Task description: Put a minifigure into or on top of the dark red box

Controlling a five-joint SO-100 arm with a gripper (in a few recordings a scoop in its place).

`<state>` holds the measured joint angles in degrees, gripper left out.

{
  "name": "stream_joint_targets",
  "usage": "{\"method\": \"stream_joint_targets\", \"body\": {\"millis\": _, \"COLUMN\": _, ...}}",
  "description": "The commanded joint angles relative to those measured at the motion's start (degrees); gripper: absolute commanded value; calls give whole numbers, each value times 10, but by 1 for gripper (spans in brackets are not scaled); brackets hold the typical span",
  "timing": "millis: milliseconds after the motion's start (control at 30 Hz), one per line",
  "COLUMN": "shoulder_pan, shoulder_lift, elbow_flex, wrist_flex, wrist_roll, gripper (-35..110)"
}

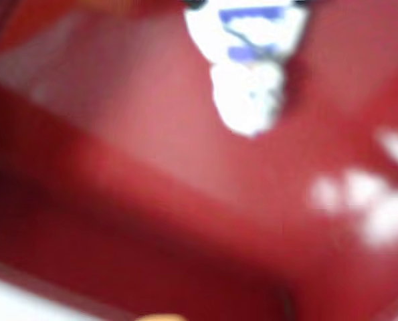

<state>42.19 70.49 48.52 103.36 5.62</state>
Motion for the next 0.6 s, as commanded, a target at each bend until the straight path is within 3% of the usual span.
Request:
{"method": "stream_joint_targets", "body": {"millis": 0, "shoulder_pan": -23, "shoulder_lift": 242, "elbow_flex": 112, "wrist_flex": 15, "wrist_roll": -15, "gripper": 18}}
{"method": "stream_joint_targets", "body": {"millis": 133, "shoulder_pan": -111, "shoulder_lift": 477, "elbow_flex": 265, "wrist_flex": -1, "wrist_roll": -40, "gripper": 18}}
{"method": "stream_joint_targets", "body": {"millis": 333, "shoulder_pan": -351, "shoulder_lift": 853, "elbow_flex": 551, "wrist_flex": -76, "wrist_roll": -9, "gripper": 19}}
{"method": "stream_joint_targets", "body": {"millis": 567, "shoulder_pan": -628, "shoulder_lift": 1057, "elbow_flex": 749, "wrist_flex": -129, "wrist_roll": 20, "gripper": 9}}
